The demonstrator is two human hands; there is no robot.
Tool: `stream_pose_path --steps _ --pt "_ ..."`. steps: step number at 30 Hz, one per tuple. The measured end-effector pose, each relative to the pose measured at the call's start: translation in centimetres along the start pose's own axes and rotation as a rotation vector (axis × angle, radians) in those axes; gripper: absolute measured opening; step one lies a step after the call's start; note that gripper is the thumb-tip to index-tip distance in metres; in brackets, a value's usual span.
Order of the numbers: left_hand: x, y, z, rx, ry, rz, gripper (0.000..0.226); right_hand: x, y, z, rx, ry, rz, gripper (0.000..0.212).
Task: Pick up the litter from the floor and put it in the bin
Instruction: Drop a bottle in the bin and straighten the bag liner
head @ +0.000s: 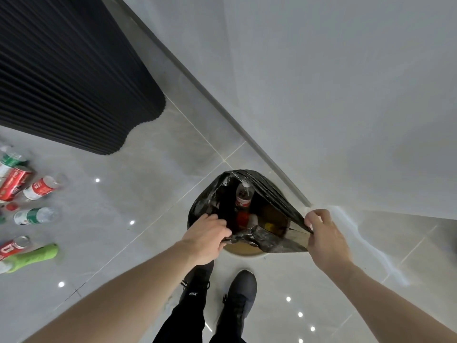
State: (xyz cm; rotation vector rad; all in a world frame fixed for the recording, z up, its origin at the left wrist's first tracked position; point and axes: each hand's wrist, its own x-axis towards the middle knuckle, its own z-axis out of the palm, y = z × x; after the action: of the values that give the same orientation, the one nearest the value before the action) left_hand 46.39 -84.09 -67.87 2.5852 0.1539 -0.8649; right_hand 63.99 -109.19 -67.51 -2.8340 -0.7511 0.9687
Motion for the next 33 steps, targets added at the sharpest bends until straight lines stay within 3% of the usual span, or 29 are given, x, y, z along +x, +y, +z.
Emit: stream_pose_path --steps 4,6,11,16,20,22,24,27,29,31,33 --pt "-3.2 -0.4 1.1 0.045 -0.019 0.291 0.013 0.0 1.1 0.7 -0.069 -0.098 -0.058 0.038" --pt "-4.5 -0.3 2.6 0.104 -0.109 0.331 0.019 0.4 1.3 1.6 0.034 -0.104 0.035 0.040" --pt "-3.4 0.5 5.3 0.240 -0.173 0.142 0.034 2.1 0.7 3.1 0.430 -0.058 0.458 0.035" --pt "-4.3 -0.2 7.3 0.137 -0.156 -0.034 0.044 4.5 -0.9 3.2 0.730 -0.073 0.743 0.033" --pt "-6.5 -1.4 6.5 -0.317 -0.034 -0.197 0.057 4.4 -3.6 2.8 0.828 0.214 0.627 0.040" --pt "-6.0 -1.4 5.1 -0.649 0.072 -0.442 0.043 3.6 -5.1 2.6 0.930 0.297 0.537 0.037" --pt "-4.3 -1.9 3.6 -0.958 0.146 -0.684 0.025 3.1 -6.1 2.8 0.907 0.255 0.439 0.044" --pt "-1.5 -3.5 2.4 -1.205 0.113 -0.784 0.062 3.3 -6.5 3.5 0.739 0.165 0.234 0.058" --pt "0.4 -4.0 1.8 -1.148 0.074 -0.709 0.054 4.0 -6.6 3.7 0.667 0.126 0.142 0.064" --pt "1.9 -4.2 0.9 -0.859 0.049 -0.620 0.038 5.1 -6.7 3.6 0.643 0.119 0.097 0.060" --pt "3.1 -4.3 -0.2 -0.494 0.133 -0.598 0.035 6.6 -6.8 3.1 0.655 0.166 0.087 0.046"
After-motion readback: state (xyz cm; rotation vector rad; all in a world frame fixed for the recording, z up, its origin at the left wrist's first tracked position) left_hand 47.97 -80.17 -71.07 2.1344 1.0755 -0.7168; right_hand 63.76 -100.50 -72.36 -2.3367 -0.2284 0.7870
